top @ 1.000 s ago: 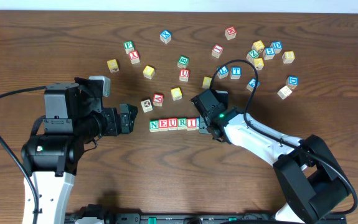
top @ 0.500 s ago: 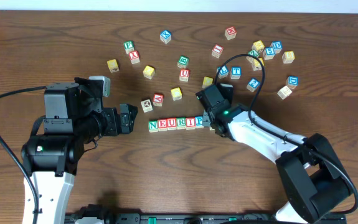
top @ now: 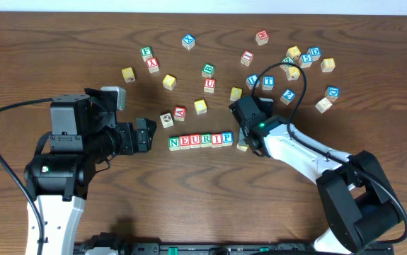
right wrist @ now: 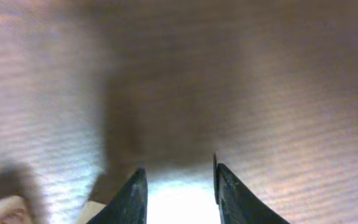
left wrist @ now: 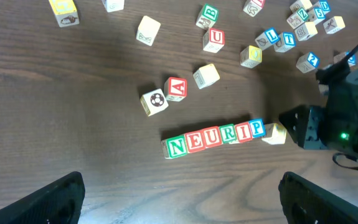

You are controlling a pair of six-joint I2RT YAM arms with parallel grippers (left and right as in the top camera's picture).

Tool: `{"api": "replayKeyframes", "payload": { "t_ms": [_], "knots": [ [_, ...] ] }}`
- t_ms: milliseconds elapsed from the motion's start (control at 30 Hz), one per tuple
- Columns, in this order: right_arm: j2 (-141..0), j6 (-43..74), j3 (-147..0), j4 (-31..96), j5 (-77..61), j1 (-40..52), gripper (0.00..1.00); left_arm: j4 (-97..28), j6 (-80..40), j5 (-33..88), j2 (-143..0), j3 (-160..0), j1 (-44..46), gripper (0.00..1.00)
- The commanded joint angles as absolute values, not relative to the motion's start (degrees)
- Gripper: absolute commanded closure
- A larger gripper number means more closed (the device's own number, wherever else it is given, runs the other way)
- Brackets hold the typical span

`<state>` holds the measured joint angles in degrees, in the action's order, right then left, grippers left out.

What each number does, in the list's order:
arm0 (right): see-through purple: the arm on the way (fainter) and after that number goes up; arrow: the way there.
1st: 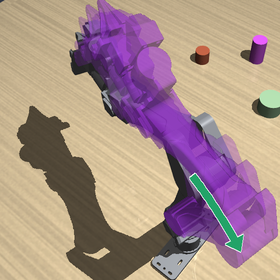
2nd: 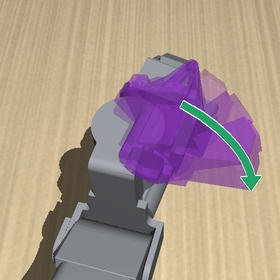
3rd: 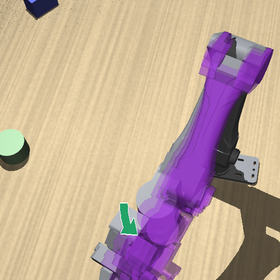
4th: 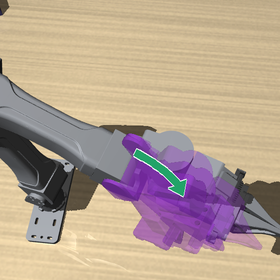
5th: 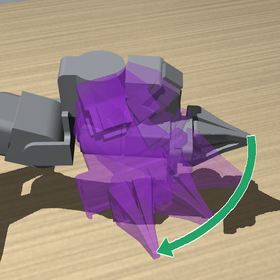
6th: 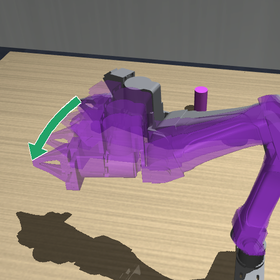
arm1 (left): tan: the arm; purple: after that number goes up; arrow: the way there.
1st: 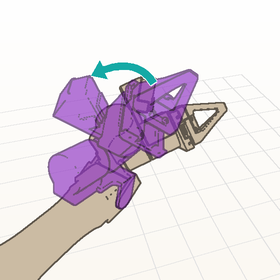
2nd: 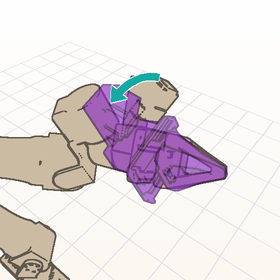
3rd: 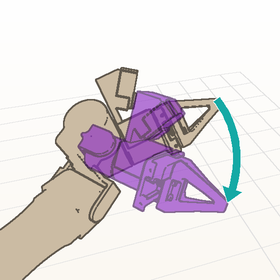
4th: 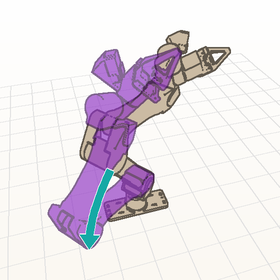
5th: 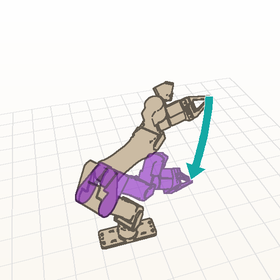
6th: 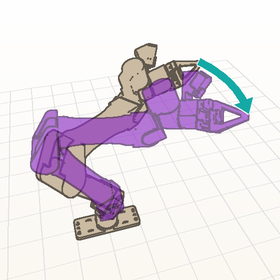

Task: Spell out NEURIPS
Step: 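Lower the S block onto the table beside the P block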

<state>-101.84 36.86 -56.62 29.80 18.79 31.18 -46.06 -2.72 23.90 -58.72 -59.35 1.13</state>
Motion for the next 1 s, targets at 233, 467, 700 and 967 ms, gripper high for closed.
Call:
{"api": "replayKeyframes", "payload": {
  "t_ms": [233,467,700,967],
  "knots": [
    [-102.56,38.96,-57.01,31.44,20.05,30.83,0.69,-46.04,-2.17,24.4,-58.35,-60.12,0.78,0.02],
    [-102.56,39.42,-57.01,32.8,19.81,30.76,0.69,-46.04,-2.17,24.4,-58.35,-60.12,0.78,0.02],
    [-102.56,41.04,-57.01,35.88,19.66,30.72,0.7,-46.04,-2.15,24.43,-58.35,-60.12,0.78,0.02],
    [-102.56,41.65,-57.01,36.95,11.31,30.85,0.72,-46.04,-2.15,24.43,-58.35,-60.12,0.78,0.02]
  ]
}}
